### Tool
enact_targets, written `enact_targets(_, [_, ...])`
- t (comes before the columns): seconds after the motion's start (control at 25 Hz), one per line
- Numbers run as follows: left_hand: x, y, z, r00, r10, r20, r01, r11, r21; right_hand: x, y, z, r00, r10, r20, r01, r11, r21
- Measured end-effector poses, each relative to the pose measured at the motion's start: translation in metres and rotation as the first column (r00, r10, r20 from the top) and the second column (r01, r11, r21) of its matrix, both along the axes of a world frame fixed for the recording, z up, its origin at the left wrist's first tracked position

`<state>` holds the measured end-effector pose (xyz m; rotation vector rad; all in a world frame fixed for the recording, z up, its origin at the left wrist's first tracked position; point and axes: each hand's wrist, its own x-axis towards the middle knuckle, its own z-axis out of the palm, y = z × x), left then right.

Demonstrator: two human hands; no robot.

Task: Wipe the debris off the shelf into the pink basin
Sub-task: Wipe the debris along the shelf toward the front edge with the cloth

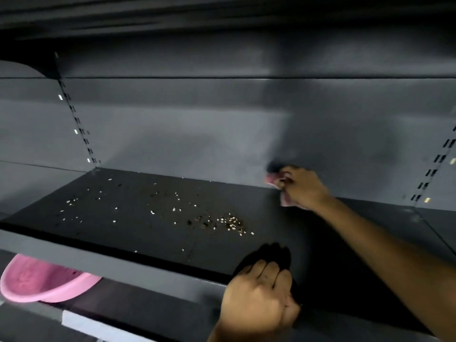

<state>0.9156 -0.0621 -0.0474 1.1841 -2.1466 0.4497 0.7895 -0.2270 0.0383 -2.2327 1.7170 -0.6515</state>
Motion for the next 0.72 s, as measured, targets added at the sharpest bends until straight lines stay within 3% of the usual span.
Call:
enact_targets(0.16, [0.000, -0.002, -0.003, 1.000, 0.000, 0.001, 0.000, 0.999, -0.051, -0.084, 0.001, -0.024, 0.949, -0.246, -0.197, 0.263, 0.963, 0.067])
enact_targets(0.32, [0.000, -0.004, -0.005, 1.000, -0.003, 0.011, 0.004, 0.998, -0.060, -0.067, -0.006, -0.056, 0.947, -0.201, -0.251, 0.204, 0.979, -0.013])
enact_targets(0.44, [0.000, -0.003, -0.002, 1.000, -0.002, 0.018, 0.003, 1.000, -0.031, 0.008, -0.018, -0.060, 0.988, -0.004, -0.152, 0.001, 1.000, -0.016])
enact_targets(0.56, [0.003, -0.002, 0.000, 0.999, -0.028, 0.024, 0.027, 0.999, 0.037, 0.091, -0.022, -0.049, 0.962, 0.267, -0.058, -0.260, 0.959, 0.117])
enact_targets(0.64, [0.002, -0.001, 0.003, 1.000, -0.024, 0.004, 0.024, 0.997, 0.071, 0.125, -0.015, -0.040, 0.926, 0.340, 0.165, -0.368, 0.911, 0.188])
enact_targets(0.72, [0.003, 0.001, 0.005, 1.000, -0.023, -0.009, 0.023, 0.997, 0.068, 0.125, -0.001, -0.026, 0.881, 0.270, 0.388, -0.346, 0.927, 0.140])
